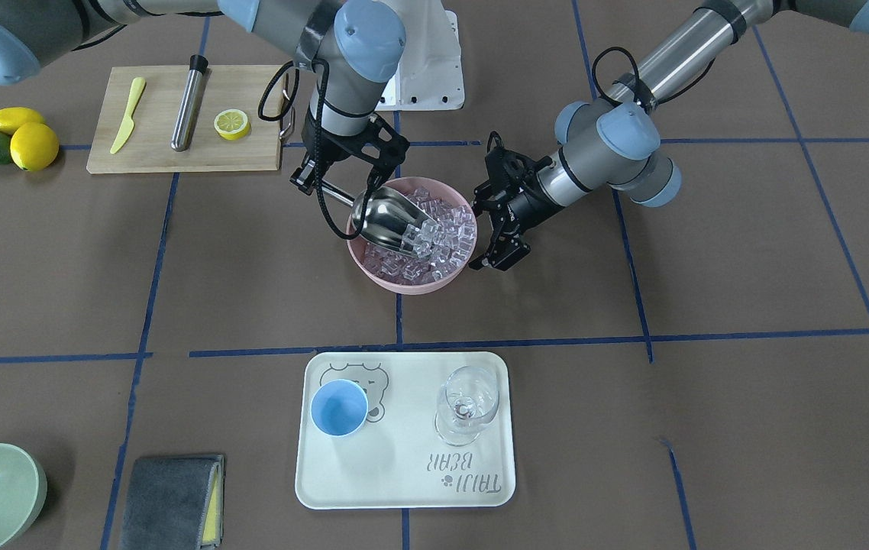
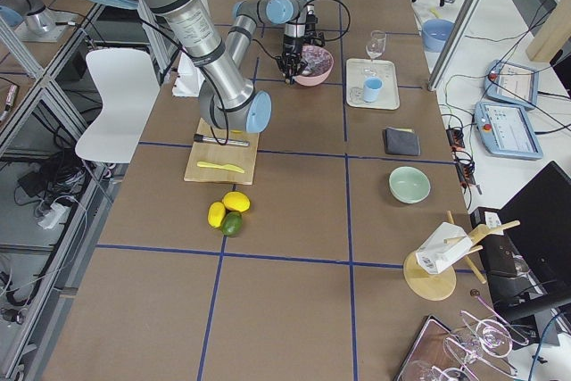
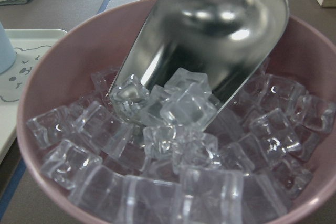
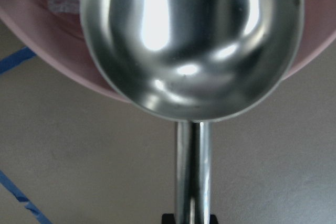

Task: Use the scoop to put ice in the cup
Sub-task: 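Scoop ice cubes and lift the filled scoop out of the bowl with the right gripper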

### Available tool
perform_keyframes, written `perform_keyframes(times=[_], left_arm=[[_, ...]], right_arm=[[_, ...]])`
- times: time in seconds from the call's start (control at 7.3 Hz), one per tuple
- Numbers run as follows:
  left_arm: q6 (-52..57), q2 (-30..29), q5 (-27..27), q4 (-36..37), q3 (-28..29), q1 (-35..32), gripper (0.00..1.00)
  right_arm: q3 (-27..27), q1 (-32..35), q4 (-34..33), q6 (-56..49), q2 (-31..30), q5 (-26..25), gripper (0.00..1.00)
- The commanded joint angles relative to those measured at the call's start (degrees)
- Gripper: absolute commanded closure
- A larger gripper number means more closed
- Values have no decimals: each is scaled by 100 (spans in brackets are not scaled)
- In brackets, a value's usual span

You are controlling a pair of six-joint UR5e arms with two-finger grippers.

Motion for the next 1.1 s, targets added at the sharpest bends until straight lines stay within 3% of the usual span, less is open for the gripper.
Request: perform_keyframes(times=[0.0,0.27,0.68,0.96], left_arm=[[0,-1,0,0,0,0,0],[0,-10,0,0,0,0,0],[0,-19,0,-9,0,-9,0],[-9,-27,0,-9,0,-9,0]], right_arm=[[417,62,160,17,-114,45,100],[849,132,178,218,-299,80,100],[1043,658,222,367,-299,815,100],[1044,984,222,1050,-299,1125,100]])
